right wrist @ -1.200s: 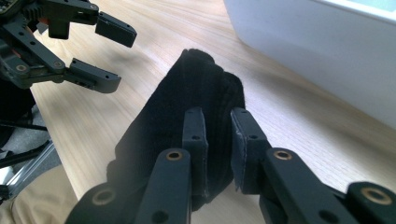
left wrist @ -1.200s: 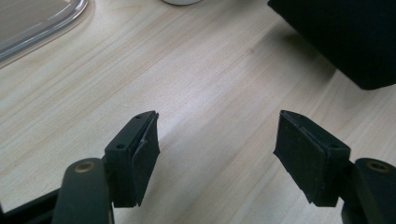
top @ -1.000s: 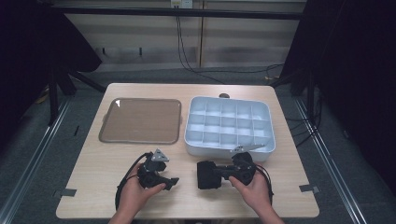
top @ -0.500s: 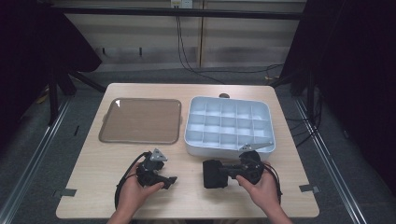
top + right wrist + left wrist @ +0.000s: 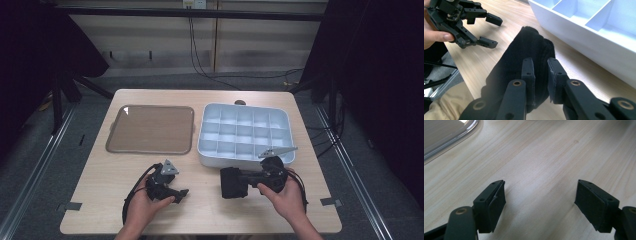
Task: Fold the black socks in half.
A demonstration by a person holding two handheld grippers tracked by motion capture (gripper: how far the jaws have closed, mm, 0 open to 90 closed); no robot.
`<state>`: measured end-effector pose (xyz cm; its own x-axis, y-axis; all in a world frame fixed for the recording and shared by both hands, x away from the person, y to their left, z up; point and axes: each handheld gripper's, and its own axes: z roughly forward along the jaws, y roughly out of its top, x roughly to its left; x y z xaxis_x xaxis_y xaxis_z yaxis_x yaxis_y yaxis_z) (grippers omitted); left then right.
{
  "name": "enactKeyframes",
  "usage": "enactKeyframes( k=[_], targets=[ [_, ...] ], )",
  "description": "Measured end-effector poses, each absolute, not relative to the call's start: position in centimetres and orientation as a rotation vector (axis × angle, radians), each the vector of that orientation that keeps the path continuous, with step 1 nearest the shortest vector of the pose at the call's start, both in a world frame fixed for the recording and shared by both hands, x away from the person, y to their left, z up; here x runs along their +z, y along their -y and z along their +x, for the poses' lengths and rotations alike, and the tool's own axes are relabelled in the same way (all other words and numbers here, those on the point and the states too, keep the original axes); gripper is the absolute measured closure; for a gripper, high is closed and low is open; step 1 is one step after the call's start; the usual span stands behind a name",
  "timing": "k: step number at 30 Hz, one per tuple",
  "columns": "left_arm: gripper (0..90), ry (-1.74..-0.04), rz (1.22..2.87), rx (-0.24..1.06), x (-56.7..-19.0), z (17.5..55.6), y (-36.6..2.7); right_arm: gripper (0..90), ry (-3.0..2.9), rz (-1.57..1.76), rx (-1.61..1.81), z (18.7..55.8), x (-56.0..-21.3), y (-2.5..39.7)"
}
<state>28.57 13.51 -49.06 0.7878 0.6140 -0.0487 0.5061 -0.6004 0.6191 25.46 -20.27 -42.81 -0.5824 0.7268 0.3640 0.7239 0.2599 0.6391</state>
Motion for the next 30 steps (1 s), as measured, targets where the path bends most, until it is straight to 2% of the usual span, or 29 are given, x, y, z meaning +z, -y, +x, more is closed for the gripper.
enactKeyframes(
  k=[5, 30],
  targets=[
    [23.5, -0.809, 2.352, 0.196, -49.3, 28.6, -13.1, 77.5, -2.485, 1.446, 1.241, 25.5, -42.3, 20.9],
    [15.4, -0.737, 2.325, 0.253, -50.1, 28.4, -13.1, 77.5, -2.473, 1.437, 1.224, 26.3, -39.3, 22.5]
  ],
)
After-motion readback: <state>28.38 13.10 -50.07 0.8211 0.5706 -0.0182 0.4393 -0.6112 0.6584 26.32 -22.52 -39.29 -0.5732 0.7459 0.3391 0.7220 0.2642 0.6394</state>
